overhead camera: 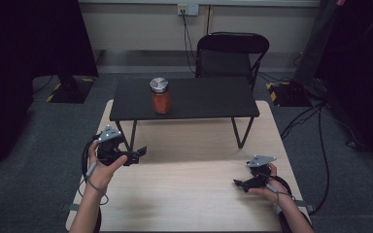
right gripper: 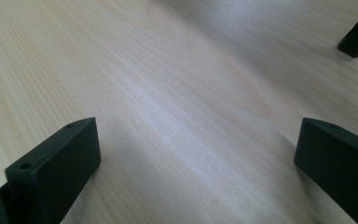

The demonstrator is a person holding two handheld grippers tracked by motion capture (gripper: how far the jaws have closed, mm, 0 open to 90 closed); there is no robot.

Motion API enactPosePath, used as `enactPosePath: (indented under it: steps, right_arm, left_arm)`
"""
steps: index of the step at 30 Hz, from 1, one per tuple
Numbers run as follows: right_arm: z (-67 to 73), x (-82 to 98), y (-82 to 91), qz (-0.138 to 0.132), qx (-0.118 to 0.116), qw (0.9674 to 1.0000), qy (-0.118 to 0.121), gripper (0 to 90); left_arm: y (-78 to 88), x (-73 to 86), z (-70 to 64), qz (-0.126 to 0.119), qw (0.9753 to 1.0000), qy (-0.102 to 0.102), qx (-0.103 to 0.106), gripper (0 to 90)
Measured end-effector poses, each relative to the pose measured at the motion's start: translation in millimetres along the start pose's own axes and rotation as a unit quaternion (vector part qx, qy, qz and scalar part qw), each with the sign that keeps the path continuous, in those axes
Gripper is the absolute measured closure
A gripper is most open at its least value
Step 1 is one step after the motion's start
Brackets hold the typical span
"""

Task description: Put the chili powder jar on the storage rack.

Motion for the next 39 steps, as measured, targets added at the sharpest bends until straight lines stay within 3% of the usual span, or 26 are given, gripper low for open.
enactPosePath:
  steps: [13,22,39]
  right_arm:
    - [1.2,0.8,0.2,-0.002,0.001,1.0000,-0.002,0.0]
    - [1.5,0.4,0.1,-0.001,0.002,1.0000,-0.002,0.0]
    - [1.4,0.5,0.0,-0.002,0.001,1.0000,-0.001,0.0]
  left_arm:
    - [1.1,40.7,7.7,0.013,0.9995,0.027,0.006,0.2]
    - [5.6,64.9,11.9,0.025,0.9994,0.024,0.004,0.2]
    - [1.3,100.9,28.4,0.034,0.9985,0.043,0.012,0.2]
Point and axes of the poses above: each handheld gripper's, and its own axes: y roughly backward along the jaws, x roughly out of its underside, z roughly to its left, the point moved 7 cm from there along -y, roughly forward along the jaws, and after that the axes turned 10 degrees about y, right-handed, at the moved point
